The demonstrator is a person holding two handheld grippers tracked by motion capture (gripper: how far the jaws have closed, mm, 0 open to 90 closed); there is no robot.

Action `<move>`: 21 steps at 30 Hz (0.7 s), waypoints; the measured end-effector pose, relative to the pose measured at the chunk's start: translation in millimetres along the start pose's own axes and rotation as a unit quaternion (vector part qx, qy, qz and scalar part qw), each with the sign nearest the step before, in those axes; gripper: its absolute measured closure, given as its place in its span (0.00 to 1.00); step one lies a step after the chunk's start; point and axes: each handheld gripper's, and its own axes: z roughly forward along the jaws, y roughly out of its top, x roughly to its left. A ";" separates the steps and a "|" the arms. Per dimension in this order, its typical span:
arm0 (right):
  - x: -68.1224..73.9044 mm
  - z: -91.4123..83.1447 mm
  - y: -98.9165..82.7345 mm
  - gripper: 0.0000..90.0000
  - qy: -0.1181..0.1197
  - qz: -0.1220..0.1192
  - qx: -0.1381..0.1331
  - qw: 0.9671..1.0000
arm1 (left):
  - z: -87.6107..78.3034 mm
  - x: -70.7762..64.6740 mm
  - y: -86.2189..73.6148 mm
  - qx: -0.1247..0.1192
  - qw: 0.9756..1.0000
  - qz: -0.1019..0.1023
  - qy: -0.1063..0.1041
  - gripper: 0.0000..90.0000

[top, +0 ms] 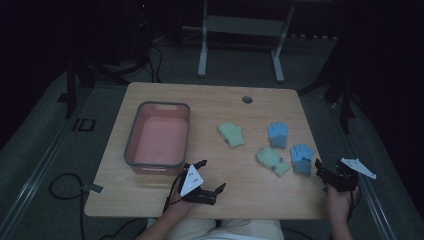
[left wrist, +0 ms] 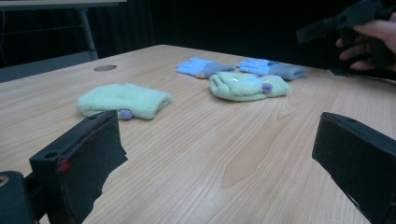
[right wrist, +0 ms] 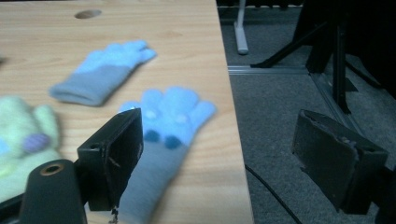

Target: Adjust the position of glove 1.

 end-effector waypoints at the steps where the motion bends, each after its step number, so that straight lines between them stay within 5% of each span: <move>1: 1.1 -1.7 4.3 0.18 0.004 -0.003 0.001 1.000 | 0.0 -0.1 0.0 0.000 1.000 0.001 0.000 0.02; 10: 17.4 -9.1 42.5 0.16 0.015 -0.042 -0.016 0.999 | 0.0 -0.5 0.1 0.001 1.000 0.003 -0.001 0.02; 12: 19.3 -10.4 50.9 0.16 0.029 -0.037 -0.016 0.999 | 0.4 -0.5 0.2 0.000 1.000 0.003 0.000 0.02; 16: 24.3 -14.8 68.1 0.16 0.008 -0.033 -0.019 0.999 | 0.4 -0.7 0.2 0.001 1.000 0.004 0.000 0.02; 21: 31.4 -17.0 88.4 0.16 0.021 -0.040 -0.024 0.999 | 0.6 -0.7 0.2 0.000 1.000 0.003 0.000 0.02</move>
